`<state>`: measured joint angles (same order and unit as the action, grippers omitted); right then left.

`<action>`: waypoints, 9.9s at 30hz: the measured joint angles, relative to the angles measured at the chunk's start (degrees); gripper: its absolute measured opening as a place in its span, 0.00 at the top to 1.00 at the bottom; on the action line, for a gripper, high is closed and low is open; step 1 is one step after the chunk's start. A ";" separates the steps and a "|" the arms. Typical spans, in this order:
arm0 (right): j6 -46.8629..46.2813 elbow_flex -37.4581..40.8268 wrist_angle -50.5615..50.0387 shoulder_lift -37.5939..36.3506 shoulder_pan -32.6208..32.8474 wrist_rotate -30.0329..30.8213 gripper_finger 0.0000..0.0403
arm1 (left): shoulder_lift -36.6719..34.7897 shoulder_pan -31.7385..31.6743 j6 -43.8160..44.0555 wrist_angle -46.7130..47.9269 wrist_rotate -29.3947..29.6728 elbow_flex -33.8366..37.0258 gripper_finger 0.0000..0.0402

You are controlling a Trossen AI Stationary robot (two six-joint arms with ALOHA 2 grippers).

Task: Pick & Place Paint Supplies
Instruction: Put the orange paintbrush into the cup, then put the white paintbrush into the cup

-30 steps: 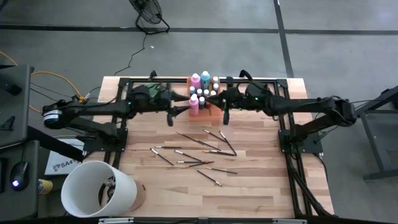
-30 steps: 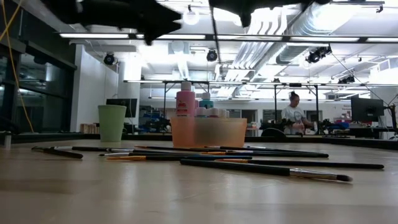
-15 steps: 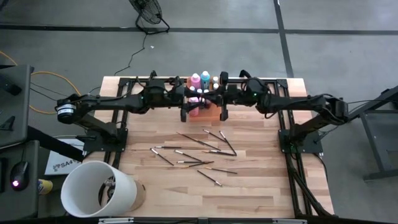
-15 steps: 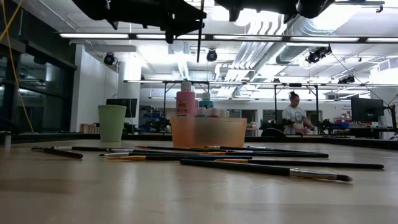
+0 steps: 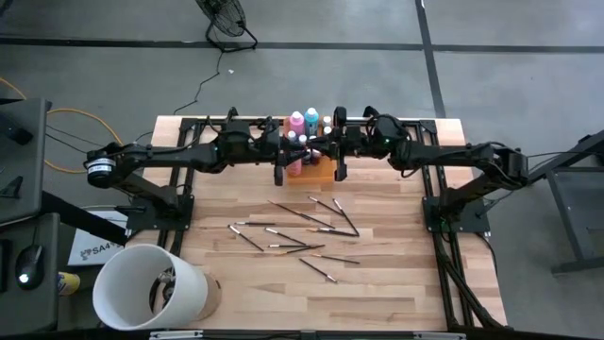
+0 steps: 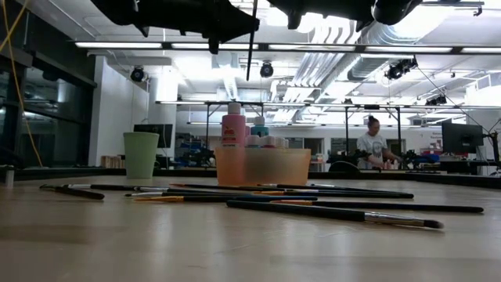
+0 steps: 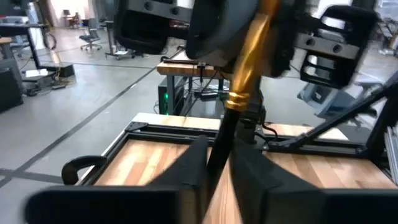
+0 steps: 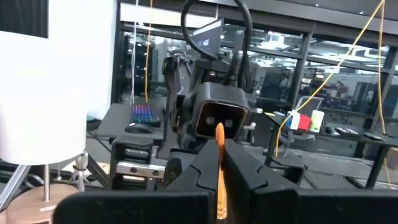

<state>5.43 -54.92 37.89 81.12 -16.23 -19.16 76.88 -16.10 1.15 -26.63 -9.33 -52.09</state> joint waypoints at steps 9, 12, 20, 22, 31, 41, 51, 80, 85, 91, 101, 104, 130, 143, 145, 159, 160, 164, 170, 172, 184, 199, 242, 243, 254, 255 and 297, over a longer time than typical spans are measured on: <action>-2.79 -0.02 -1.46 0.00 0.00 5.99 0.93 | -0.40 0.03 -1.31 1.31 4.91 0.04 0.94; -5.22 0.00 -5.45 -0.83 0.01 10.65 0.83 | -1.43 -0.07 -3.62 2.75 10.96 0.04 0.95; -5.86 0.02 -22.41 -6.59 -0.37 17.69 0.49 | -2.54 -0.06 -5.97 4.57 34.21 0.12 0.95; -6.02 0.02 -25.63 -7.95 -0.37 18.20 0.42 | -2.56 -0.07 -6.42 4.16 41.85 1.21 0.95; -7.01 0.02 -32.40 -11.59 -0.39 19.59 0.34 | -3.39 -0.15 -4.35 -14.68 64.62 15.98 0.95; -7.17 0.02 -32.63 -11.61 -0.39 20.99 0.34 | -3.08 -4.93 2.41 -18.27 75.54 23.57 0.95; -7.41 0.02 -33.15 -11.58 -0.39 21.20 0.34 | -3.06 -6.88 6.31 -17.84 76.05 26.44 0.95; -13.99 0.04 -49.82 -14.48 5.50 35.41 0.34 | -6.24 -6.75 5.56 -16.93 67.84 24.94 0.78; -18.74 0.04 -56.77 -14.73 7.30 37.44 0.34 | -8.32 -6.73 0.95 -16.93 60.21 23.25 0.78; -25.77 0.04 -65.35 -14.73 8.82 36.98 0.34 | -10.69 -6.75 -2.80 -16.54 49.39 22.64 0.78; -36.74 0.04 -74.20 -14.73 9.11 28.89 0.34 | -13.11 -6.75 -6.95 -15.34 32.93 22.62 0.78; -36.78 0.04 -73.36 -14.59 8.70 24.10 0.34 | -13.11 -6.75 -6.93 -15.16 30.50 22.62 0.78; -41.29 -6.59 -66.49 4.95 9.16 20.68 0.34 | -13.09 -6.78 -5.18 -14.13 23.18 22.62 0.78; -44.75 -16.26 -78.61 18.55 9.05 23.74 0.34 | -13.09 -6.78 -4.70 -13.16 23.22 22.62 0.78; -44.87 -16.26 -78.52 19.45 9.09 23.74 0.34 | -13.09 -6.78 -4.33 -13.05 23.22 22.62 0.78; -50.56 -14.84 -79.72 20.65 8.75 25.42 0.34 | -13.09 -6.78 -4.26 -12.17 23.22 22.62 0.78; -51.04 -14.28 -79.67 20.65 8.90 24.93 0.34 | -13.09 -6.78 -4.26 -12.17 23.22 22.62 0.78; -52.48 -12.91 -79.23 20.65 9.62 24.70 0.34 | -13.09 -6.76 -4.26 -12.17 23.24 22.62 0.78; -53.29 -11.65 -74.87 23.29 10.54 23.37 0.34 | -13.09 -6.78 -4.17 -12.20 23.24 22.62 0.78; -53.51 -11.63 -74.35 24.84 10.62 23.44 0.34 | -13.09 -6.78 -4.17 -12.13 23.25 22.62 0.78; -53.79 -11.67 -73.57 27.84 9.43 23.19 0.48 | -13.09 -6.77 -4.22 -11.80 23.26 22.62 0.78; -50.62 -11.63 -72.96 27.92 8.57 22.01 0.77 | -13.09 -6.77 -4.24 -10.86 23.24 22.62 0.78; -48.68 -11.56 -74.16 25.11 11.19 23.19 0.99 | -13.09 -6.76 -3.28 -10.88 22.21 22.62 0.78; -48.68 -11.56 -74.23 24.73 11.33 23.36 0.99 | -13.09 -6.76 -3.02 -10.88 22.09 22.62 0.78; -45.22 -11.61 -73.72 17.44 12.33 26.25 0.99 | -13.07 -6.75 -3.05 -10.88 21.38 22.62 0.78; -44.64 -11.61 -73.38 16.63 12.43 26.76 0.99 | -13.07 -6.76 -3.33 -10.90 21.38 22.62 0.78; -2.48 -11.65 -10.10 11.32 13.84 30.61 0.99 | -12.98 -1.12 3.65 -14.40 -8.22 21.51 0.40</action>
<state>2.95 -66.57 27.79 92.44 -2.39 11.46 63.90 -17.22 4.80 -41.03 -17.55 -30.58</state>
